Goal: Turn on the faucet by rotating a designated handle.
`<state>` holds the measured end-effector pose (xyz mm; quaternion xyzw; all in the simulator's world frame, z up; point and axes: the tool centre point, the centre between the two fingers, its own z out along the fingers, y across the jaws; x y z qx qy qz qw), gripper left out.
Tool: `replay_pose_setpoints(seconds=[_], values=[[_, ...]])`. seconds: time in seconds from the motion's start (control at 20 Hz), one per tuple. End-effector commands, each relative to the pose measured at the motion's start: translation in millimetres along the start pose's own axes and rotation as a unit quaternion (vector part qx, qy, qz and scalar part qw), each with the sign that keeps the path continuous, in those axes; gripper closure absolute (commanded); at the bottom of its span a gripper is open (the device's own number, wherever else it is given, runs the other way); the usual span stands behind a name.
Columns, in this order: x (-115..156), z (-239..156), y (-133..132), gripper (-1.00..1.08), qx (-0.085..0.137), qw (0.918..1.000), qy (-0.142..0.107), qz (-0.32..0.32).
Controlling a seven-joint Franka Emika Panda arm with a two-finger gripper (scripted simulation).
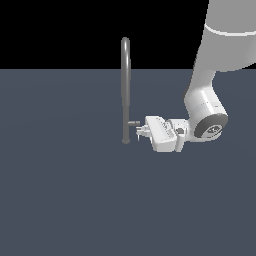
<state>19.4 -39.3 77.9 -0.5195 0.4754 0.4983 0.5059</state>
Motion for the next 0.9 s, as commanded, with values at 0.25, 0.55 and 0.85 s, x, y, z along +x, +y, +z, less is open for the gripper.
replay_pose_setpoints(seconds=[0.25, 0.55, 0.85], values=[[16.3, -0.2, -5.5, 1.08, 0.002, 1.0, 0.001, 0.008], [34.5, -0.5, -11.7, 1.08, 0.004, 0.9998, 0.003, 0.017], [48.9, -0.8, -16.5, 1.08, 0.006, 0.9997, 0.004, 0.024]])
